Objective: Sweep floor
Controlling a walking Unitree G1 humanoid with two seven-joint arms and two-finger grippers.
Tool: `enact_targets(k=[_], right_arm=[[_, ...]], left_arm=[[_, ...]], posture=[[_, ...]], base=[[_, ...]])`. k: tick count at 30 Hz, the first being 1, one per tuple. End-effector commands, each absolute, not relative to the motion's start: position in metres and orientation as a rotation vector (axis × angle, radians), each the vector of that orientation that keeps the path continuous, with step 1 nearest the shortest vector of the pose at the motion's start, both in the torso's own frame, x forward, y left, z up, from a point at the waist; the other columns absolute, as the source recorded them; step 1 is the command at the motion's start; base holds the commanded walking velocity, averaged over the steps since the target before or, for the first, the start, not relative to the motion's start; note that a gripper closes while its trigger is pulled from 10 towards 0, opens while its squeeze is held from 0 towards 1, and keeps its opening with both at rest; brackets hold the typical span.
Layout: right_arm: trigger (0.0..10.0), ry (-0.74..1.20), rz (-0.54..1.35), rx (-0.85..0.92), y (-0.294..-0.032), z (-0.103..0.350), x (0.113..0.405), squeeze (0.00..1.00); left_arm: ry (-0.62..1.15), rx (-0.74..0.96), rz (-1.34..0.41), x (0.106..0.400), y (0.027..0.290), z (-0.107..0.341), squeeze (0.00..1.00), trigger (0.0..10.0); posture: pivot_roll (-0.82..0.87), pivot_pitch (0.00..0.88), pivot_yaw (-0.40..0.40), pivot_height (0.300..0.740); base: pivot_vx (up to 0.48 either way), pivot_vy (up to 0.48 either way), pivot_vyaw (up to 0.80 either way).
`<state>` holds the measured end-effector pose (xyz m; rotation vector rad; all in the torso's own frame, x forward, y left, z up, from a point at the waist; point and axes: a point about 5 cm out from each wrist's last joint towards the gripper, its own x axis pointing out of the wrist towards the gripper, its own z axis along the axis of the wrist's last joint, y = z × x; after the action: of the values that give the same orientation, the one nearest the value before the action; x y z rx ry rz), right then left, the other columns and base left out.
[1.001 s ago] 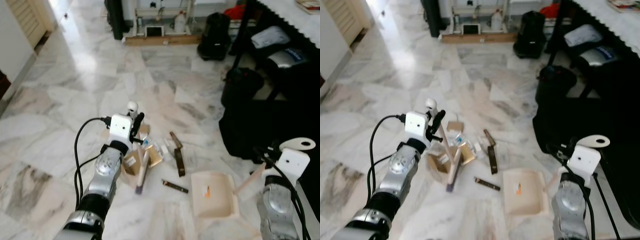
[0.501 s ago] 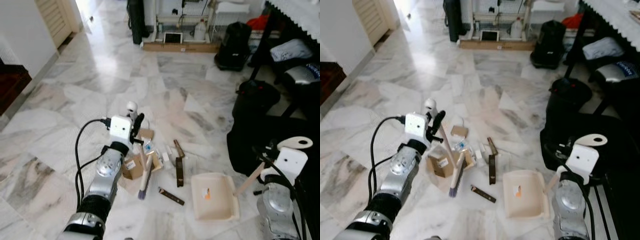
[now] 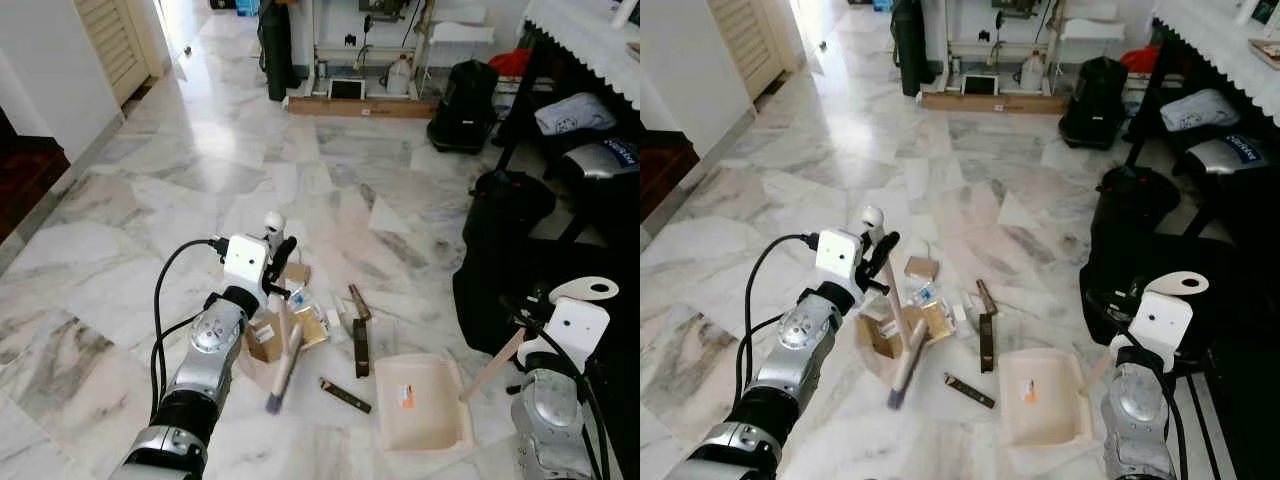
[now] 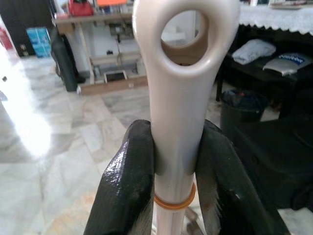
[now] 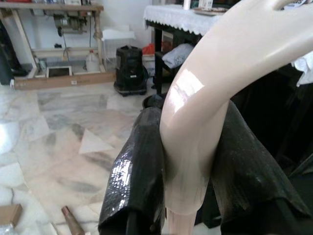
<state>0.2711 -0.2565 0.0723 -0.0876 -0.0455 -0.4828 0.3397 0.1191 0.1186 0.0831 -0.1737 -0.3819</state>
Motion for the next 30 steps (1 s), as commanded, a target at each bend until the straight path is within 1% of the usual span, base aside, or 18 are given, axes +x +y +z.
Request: enact_targets(k=[1, 12, 21, 30], right_arm=[[10.0, -0.061, -0.487, -0.105, -0.259, 0.075, 0.273, 0.0], [10.0, -0.005, -0.516, -0.12, -0.259, 0.058, 0.266, 0.0], [10.0, 0.014, -0.526, -0.119, -0.259, 0.051, 0.262, 0.0], [10.0, -0.063, -0.592, -0.102, -0.261, 0.059, 0.265, 0.0]], left_arm=[[-0.169, 0.095, -0.404, 0.339, 0.12, 0.118, 0.0, 10.0], [-0.142, 0.102, -0.44, 0.336, 0.121, 0.115, 0.0, 10.0], [-0.152, 0.104, -0.447, 0.34, 0.118, 0.118, 0.0, 10.0], [-0.173, 0.11, -0.445, 0.341, 0.12, 0.125, 0.0, 10.0]], posture=[[0.01, 0.111, -0.008, 0.74], [0.03, 0.14, -0.001, 0.74], [0.04, 0.168, 0.009, 0.74], [0.07, 0.191, 0.019, 0.74]], base=[[0.0, 0.0, 0.0], [0.0, 0.0, 0.0], [0.0, 0.0, 0.0], [0.0, 0.0, 0.0]])
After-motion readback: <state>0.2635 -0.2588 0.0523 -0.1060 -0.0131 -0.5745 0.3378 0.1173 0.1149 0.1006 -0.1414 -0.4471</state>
